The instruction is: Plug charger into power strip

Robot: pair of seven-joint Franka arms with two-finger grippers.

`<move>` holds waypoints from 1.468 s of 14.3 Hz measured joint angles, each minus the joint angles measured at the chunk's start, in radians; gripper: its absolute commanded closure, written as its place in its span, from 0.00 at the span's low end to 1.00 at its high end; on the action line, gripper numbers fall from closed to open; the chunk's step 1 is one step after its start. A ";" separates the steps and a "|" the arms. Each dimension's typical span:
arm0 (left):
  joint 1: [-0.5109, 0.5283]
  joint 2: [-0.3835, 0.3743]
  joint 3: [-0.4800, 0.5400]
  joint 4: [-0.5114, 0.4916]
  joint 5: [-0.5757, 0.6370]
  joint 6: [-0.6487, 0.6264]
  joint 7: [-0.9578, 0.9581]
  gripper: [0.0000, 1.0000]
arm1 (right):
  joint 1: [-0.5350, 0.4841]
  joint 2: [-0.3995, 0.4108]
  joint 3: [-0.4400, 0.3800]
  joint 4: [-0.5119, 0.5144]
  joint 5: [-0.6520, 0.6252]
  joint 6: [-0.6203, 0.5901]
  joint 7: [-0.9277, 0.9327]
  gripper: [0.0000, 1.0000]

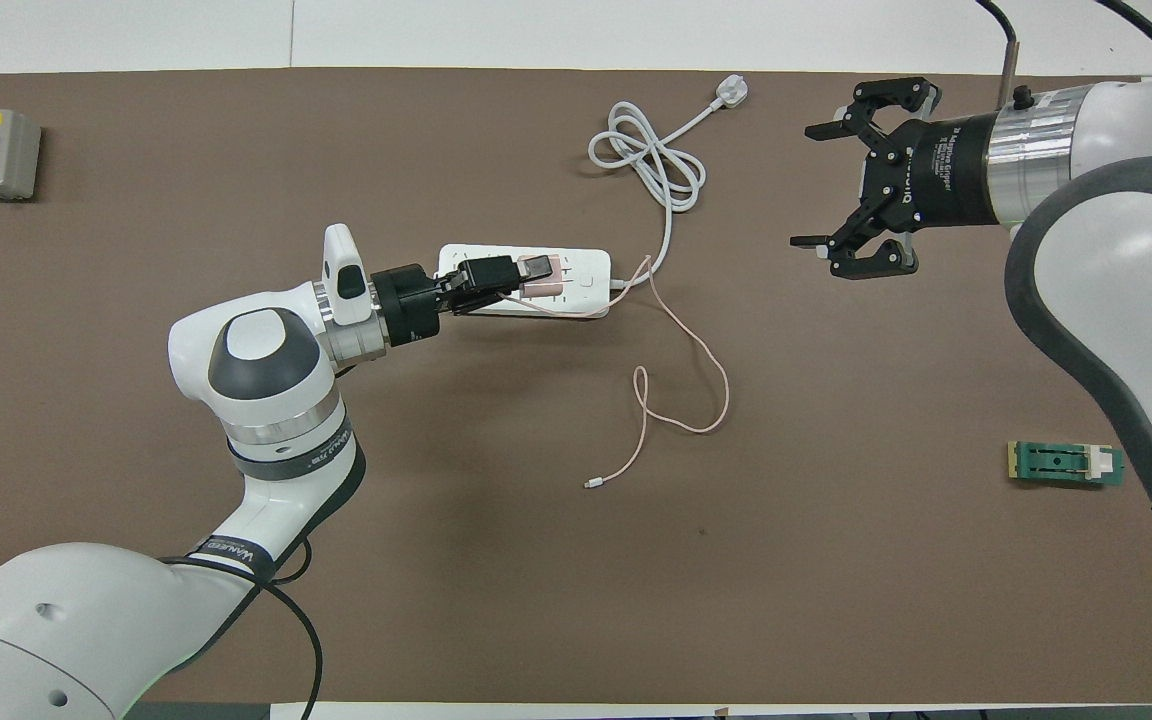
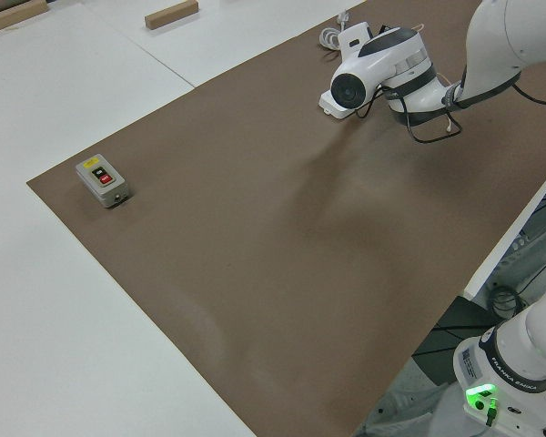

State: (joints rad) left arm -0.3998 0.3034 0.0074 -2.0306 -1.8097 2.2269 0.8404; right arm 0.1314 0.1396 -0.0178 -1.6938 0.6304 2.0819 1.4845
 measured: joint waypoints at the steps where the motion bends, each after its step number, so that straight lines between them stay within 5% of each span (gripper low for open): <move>1: 0.000 -0.024 0.001 -0.027 0.034 0.015 -0.003 1.00 | -0.006 -0.010 0.000 0.000 -0.032 -0.009 -0.038 0.00; 5: 0.024 -0.150 0.007 -0.140 0.230 0.070 -0.050 1.00 | -0.054 -0.044 -0.001 0.000 -0.125 -0.111 -0.290 0.00; 9: 0.153 -0.251 0.009 -0.196 0.615 0.029 -0.172 1.00 | -0.087 -0.060 -0.001 -0.001 -0.246 -0.202 -0.612 0.00; 16: 0.317 -0.383 0.012 -0.084 1.308 -0.293 -0.560 1.00 | -0.134 -0.119 -0.002 0.000 -0.479 -0.325 -1.183 0.00; 21: 0.319 -0.387 0.010 -0.013 1.498 -0.319 -0.738 1.00 | -0.146 -0.175 -0.002 0.020 -0.569 -0.448 -1.425 0.00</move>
State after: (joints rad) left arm -0.0807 -0.0832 0.0176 -2.0436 -0.3119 1.9079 0.1022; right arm -0.0151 -0.0352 -0.0199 -1.6739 0.0609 1.6340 0.0592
